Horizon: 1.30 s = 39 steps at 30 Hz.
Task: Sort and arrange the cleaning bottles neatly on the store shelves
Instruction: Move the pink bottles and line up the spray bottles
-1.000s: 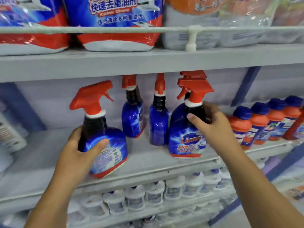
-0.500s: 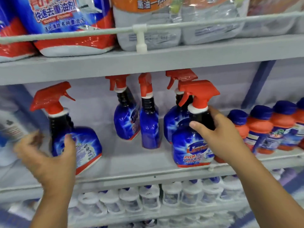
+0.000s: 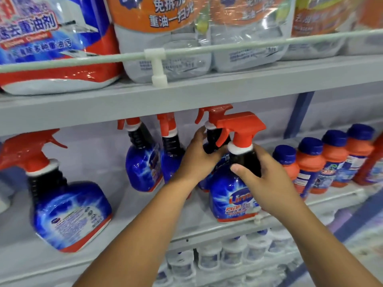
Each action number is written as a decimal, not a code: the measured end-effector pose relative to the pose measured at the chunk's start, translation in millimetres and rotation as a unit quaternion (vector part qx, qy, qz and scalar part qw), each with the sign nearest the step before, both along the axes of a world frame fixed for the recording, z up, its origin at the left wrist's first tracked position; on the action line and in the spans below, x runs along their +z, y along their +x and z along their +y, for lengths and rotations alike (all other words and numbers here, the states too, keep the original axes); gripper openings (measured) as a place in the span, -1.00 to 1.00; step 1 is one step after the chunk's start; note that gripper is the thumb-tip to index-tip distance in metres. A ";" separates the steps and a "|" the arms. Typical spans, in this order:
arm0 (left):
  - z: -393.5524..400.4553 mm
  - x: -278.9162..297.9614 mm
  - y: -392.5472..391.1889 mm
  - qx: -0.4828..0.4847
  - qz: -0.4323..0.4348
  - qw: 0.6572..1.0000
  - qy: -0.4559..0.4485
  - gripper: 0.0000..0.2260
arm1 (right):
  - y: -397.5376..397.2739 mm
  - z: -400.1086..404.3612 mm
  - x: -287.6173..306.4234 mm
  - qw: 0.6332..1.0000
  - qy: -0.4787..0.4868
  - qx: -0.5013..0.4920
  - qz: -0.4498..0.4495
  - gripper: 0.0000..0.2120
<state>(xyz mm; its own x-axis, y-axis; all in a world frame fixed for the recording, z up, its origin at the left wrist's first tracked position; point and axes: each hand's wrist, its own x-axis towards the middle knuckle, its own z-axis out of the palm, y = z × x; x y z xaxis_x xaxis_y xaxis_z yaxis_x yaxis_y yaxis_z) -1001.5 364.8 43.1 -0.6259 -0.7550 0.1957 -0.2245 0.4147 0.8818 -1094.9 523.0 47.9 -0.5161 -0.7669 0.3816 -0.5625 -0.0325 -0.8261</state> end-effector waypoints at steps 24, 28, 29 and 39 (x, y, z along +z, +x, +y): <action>-9.5 -18.5 144.0 0.041 -0.082 0.995 0.035 -0.50 | -8.6 -16.9 3.4 0.997 0.074 -0.003 -0.002 -0.62; -6.1 -15.8 144.1 0.039 -0.089 0.995 0.035 -0.50 | -16.7 -15.5 18.9 0.991 0.133 0.019 0.030 -0.66; -5.4 -14.6 143.6 0.036 -0.088 0.995 0.035 -0.50 | -19.9 -15.1 23.7 0.987 0.153 0.028 0.044 -0.66; 17.2 -16.0 142.9 0.032 -0.079 0.996 0.028 -0.43 | -20.5 -6.1 31.9 0.981 0.169 0.039 0.088 -0.70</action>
<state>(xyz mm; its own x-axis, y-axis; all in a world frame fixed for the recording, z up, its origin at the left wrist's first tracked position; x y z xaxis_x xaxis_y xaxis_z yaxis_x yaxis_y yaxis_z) -858.6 382.1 27.1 -0.5954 -0.8016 0.0545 -0.3877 0.3461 0.8543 -1115.4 516.9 79.8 -0.3993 -0.8996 0.1768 -0.7037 0.1771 -0.6881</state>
